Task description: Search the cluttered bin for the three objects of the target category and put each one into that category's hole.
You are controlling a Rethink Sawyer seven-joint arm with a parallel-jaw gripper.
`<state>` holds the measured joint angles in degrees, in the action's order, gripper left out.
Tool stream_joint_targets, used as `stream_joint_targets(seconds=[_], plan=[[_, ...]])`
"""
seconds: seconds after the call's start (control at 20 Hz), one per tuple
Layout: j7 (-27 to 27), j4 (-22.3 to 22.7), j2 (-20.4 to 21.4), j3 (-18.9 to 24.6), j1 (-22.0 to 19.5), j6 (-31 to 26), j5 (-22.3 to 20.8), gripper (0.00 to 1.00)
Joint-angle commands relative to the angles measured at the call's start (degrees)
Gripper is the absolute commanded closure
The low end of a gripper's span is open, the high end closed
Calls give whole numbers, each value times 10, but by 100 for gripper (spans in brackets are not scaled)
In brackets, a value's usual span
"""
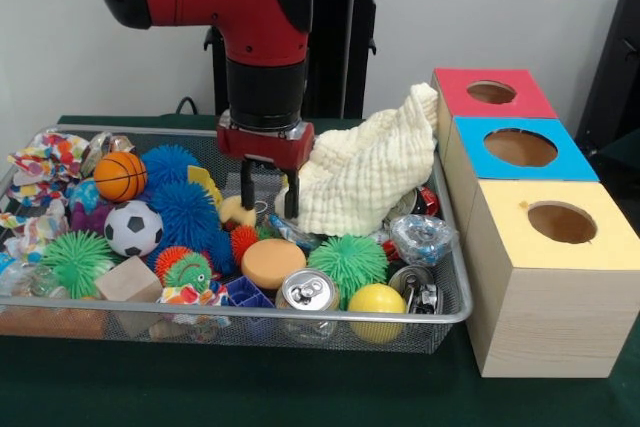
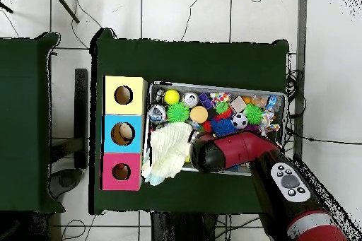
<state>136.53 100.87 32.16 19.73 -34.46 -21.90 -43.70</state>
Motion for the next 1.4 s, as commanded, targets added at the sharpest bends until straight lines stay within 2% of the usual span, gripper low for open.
stream_joint_targets(seconds=[0.05,0.2,0.5,1.0,1.4], plan=[[-184,-53,22,57,-7,-101,-14,0],[-213,-57,13,65,-17,-120,-23,0],[-224,-42,24,69,-37,-128,-33,0],[-185,-29,33,34,-23,-102,-85,0],[-166,-34,20,35,-14,-103,-101,0]])
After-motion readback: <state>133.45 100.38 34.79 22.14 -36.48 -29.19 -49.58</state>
